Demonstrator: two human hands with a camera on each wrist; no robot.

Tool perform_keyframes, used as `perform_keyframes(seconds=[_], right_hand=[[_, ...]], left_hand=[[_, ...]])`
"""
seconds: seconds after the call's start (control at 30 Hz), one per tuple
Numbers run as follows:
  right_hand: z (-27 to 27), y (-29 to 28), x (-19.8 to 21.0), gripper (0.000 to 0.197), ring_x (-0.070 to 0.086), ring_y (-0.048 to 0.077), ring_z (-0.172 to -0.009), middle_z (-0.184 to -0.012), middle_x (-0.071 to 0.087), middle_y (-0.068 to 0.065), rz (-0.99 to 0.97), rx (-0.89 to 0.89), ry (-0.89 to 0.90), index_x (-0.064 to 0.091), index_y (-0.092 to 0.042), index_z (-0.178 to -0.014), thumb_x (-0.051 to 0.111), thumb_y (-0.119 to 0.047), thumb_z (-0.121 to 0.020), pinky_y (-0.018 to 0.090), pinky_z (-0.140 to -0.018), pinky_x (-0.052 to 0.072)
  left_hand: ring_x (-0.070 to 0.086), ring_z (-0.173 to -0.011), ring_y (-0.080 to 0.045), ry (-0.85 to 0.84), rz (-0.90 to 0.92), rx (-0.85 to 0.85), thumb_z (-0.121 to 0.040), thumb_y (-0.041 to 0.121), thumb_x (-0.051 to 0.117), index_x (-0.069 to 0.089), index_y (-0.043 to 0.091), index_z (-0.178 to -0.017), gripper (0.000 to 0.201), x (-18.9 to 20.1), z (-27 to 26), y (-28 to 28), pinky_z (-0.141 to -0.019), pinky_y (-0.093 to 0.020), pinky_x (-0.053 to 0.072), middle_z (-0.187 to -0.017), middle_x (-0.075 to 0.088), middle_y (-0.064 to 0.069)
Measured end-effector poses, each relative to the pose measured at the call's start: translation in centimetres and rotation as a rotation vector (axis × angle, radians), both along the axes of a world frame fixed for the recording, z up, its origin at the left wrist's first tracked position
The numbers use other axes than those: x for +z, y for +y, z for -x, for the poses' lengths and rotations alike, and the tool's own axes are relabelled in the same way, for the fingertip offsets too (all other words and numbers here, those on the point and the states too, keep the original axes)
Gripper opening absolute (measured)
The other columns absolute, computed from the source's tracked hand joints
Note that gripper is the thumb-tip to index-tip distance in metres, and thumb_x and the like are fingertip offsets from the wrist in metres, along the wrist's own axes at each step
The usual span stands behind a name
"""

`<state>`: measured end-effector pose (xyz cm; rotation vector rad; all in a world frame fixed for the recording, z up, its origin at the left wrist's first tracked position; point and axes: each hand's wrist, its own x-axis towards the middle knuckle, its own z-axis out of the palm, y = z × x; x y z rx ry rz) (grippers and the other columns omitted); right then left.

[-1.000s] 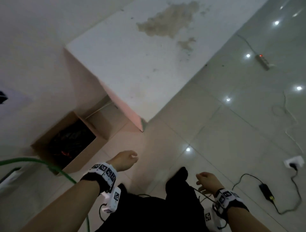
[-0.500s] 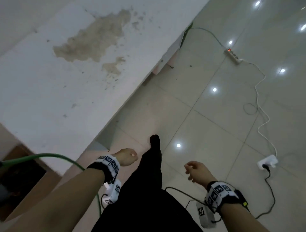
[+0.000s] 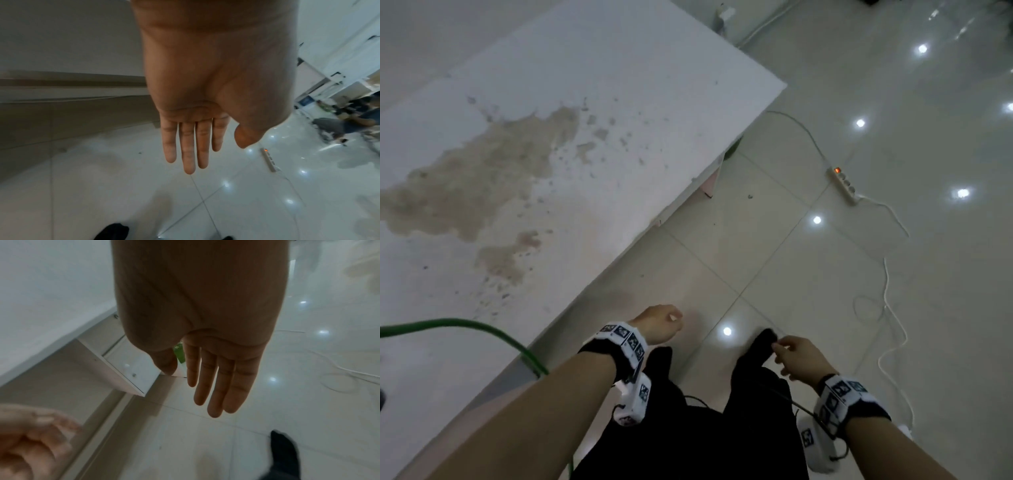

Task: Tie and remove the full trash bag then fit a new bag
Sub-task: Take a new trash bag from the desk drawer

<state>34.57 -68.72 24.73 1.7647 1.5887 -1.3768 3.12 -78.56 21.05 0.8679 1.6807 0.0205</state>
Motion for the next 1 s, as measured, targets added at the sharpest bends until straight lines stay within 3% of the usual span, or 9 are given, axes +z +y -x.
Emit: perform_keyframes(seconds=[0.07,0.3,0.47,0.57,0.67,0.73,0.8,0.9,1.0], right_hand=[[2.0,6.8,-0.6,0.021,0.069,0.023,-0.079,-0.091,0.073,0.005,-0.033,0.122,0.076,0.068,-0.02,-0.096,0.056,-0.036,-0.093,0.038,-0.079,0.056],[10.6,28.2,-1.8,0.017,0.07,0.025,-0.077,-0.087,0.074,0.003,-0.104,0.483,0.269,0.066,-0.023,-0.092,0.058,-0.038,-0.093,0.039,-0.076,0.056],[17.3,35.2,-2.6,0.012,0.071,0.02,-0.072,-0.089,0.073,0.005,-0.174,0.562,0.446,0.066,-0.026,-0.09,0.055,-0.021,-0.093,0.026,-0.058,0.053],[22.8,36.7,-3.9,0.01,0.07,0.024,-0.07,-0.094,0.073,0.011,-0.234,0.49,0.626,0.064,-0.027,-0.09,0.055,-0.027,-0.09,0.035,-0.064,0.058],[27.4,36.9,-5.7,0.016,0.067,0.018,-0.069,-0.09,0.071,0.006,-0.163,0.429,0.715,0.065,-0.016,-0.085,0.05,-0.016,-0.092,0.031,-0.068,0.058],[29.5,37.1,-7.3,0.019,0.064,0.013,-0.069,-0.082,0.068,0.004,-0.122,0.477,0.72,0.064,-0.01,-0.083,0.05,-0.007,-0.093,0.026,-0.068,0.054],[30.7,37.1,-8.8,0.024,0.063,0.015,-0.07,-0.079,0.066,0.004,-0.151,0.507,0.785,0.062,-0.013,-0.074,0.051,-0.004,-0.093,0.031,-0.072,0.054],[32.6,37.2,-10.9,0.031,0.058,0.016,-0.056,-0.076,0.063,0.008,-0.244,0.449,0.893,0.057,-0.014,-0.067,0.046,-0.004,-0.094,0.03,-0.055,0.047],[33.7,37.4,-12.3,0.029,0.056,0.019,-0.049,-0.071,0.061,0.007,-0.298,0.426,0.917,0.054,-0.012,-0.072,0.042,-0.015,-0.098,0.027,-0.044,0.04]], left_hand=[[0.058,-0.121,-0.024,0.089,0.042,0.017,-0.095,0.041,0.052,0.058,0.022,-0.133,0.043,-1.2,0.1,1.3,-0.102,-0.028,0.044,-0.136,0.06,-0.006],[0.055,-0.125,-0.025,0.164,0.079,0.427,-0.1,0.04,0.047,0.052,0.019,-0.139,0.044,-2.7,-3.0,8.5,-0.102,-0.028,0.043,-0.142,0.056,-0.007],[0.067,-0.102,-0.016,0.321,-0.447,0.936,-0.099,0.032,0.054,0.062,0.032,-0.122,0.024,1.7,-3.9,17.8,-0.092,-0.029,0.052,-0.111,0.072,0.002],[0.064,-0.077,-0.002,0.539,-0.876,1.114,-0.1,0.02,0.054,0.066,0.023,-0.12,0.024,4.8,-3.2,21.9,-0.068,-0.012,0.048,-0.092,0.071,0.017],[0.062,-0.096,-0.006,0.985,-1.107,1.063,-0.097,0.017,0.055,0.069,0.014,-0.115,0.023,4.7,-2.0,23.3,-0.086,-0.016,0.045,-0.106,0.069,0.009],[0.056,-0.109,-0.014,1.242,-1.03,0.943,-0.094,0.022,0.056,0.07,0.014,-0.114,0.026,2.7,-0.7,23.5,-0.096,-0.028,0.037,-0.11,0.063,0.009],[0.055,-0.114,-0.02,1.352,-0.901,0.852,-0.093,0.028,0.055,0.071,0.017,-0.114,0.029,0.2,0.3,23.1,-0.098,-0.033,0.034,-0.114,0.067,0.003],[0.058,-0.117,-0.021,1.483,-0.888,0.763,-0.095,0.032,0.052,0.073,0.018,-0.113,0.031,-2.3,1.1,22.5,-0.104,-0.039,0.037,-0.118,0.07,-0.001],[0.056,-0.129,-0.022,1.564,-0.846,0.691,-0.101,0.039,0.04,0.067,0.021,-0.128,0.043,-2.9,1.3,22.5,-0.11,-0.047,0.039,-0.133,0.066,-0.004]])
